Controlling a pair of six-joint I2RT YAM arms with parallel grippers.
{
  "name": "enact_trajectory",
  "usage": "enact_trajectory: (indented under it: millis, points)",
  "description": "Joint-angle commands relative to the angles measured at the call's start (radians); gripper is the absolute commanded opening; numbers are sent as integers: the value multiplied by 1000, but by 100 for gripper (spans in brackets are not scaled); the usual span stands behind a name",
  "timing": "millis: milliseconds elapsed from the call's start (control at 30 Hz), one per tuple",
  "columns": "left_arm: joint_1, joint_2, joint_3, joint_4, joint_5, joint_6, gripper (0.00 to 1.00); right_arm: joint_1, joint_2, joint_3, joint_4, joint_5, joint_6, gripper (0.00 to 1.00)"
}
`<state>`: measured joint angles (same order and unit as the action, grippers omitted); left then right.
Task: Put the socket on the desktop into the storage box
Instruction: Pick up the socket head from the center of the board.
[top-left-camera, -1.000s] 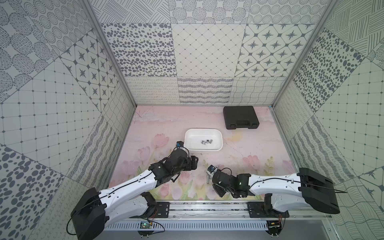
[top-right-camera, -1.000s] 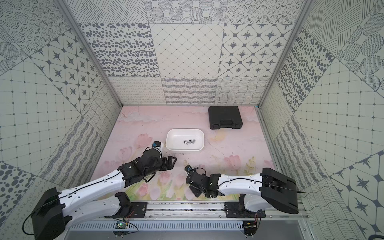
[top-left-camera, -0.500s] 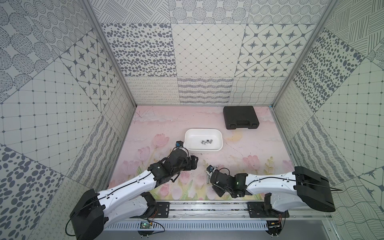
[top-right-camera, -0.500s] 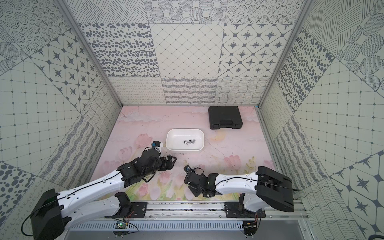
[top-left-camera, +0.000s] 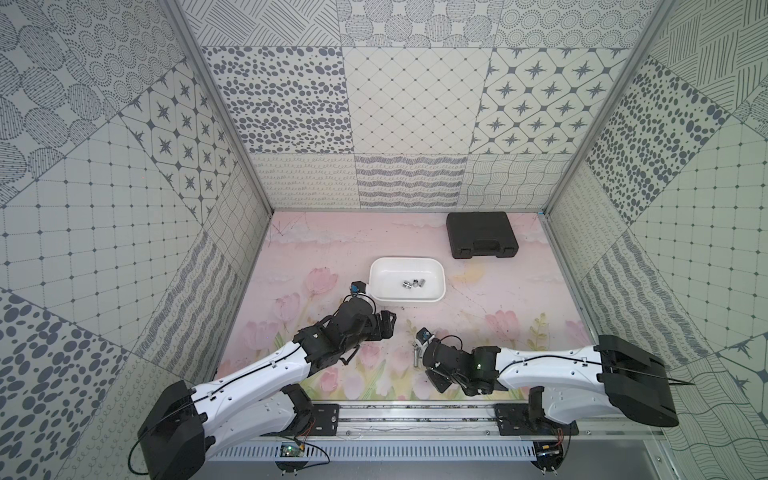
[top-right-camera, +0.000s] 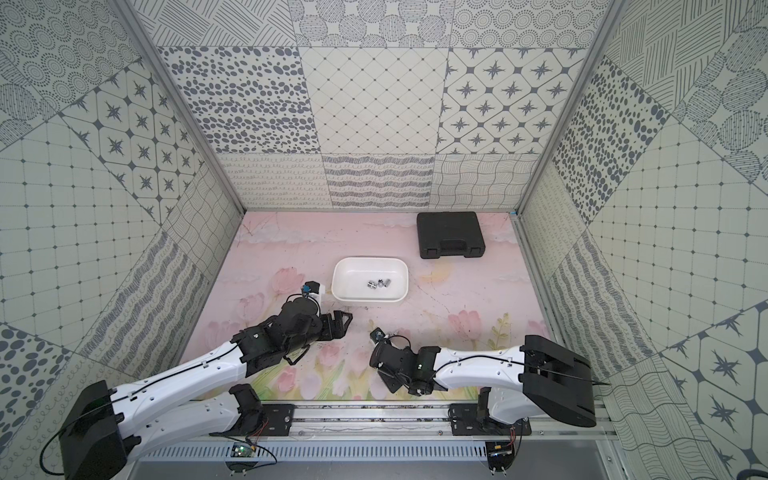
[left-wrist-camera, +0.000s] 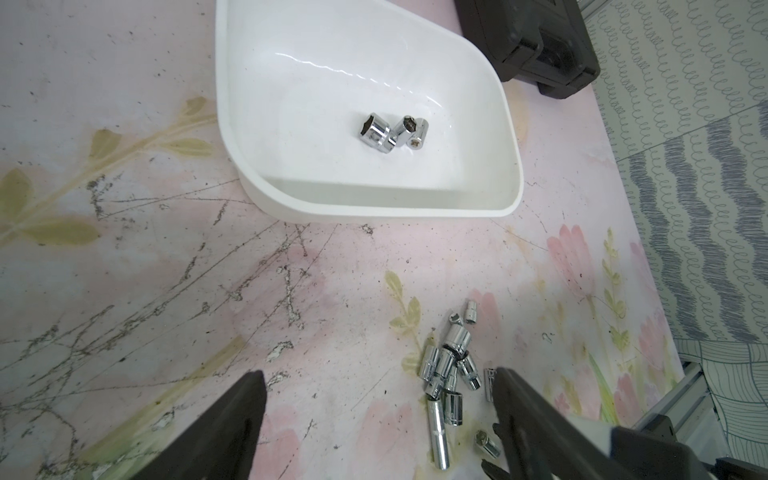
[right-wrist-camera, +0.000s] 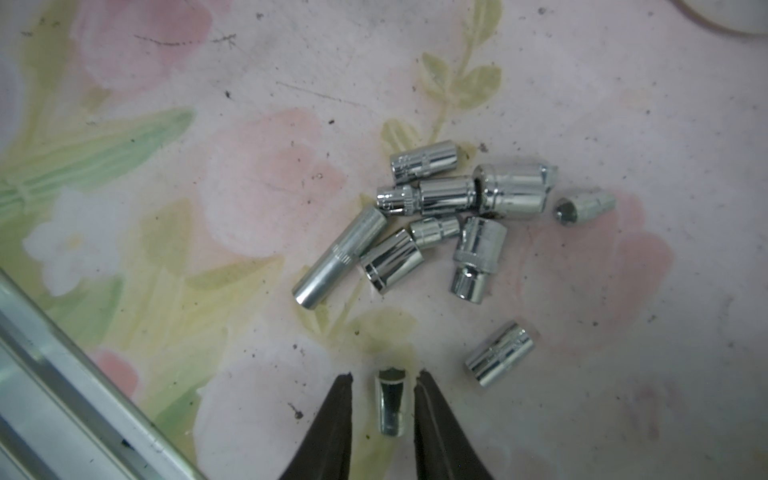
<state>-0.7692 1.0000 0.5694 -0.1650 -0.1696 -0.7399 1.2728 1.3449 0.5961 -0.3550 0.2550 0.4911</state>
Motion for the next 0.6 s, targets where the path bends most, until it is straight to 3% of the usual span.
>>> enact_trajectory:
  millis: [0,567]
  points:
    - [1,-5,6,-20,-22,-4,90,5,15,-1,14,-2,12,29]
    - [1,-3,4,-20,-25,-4,90,6,44,4,-3,0,43,23]
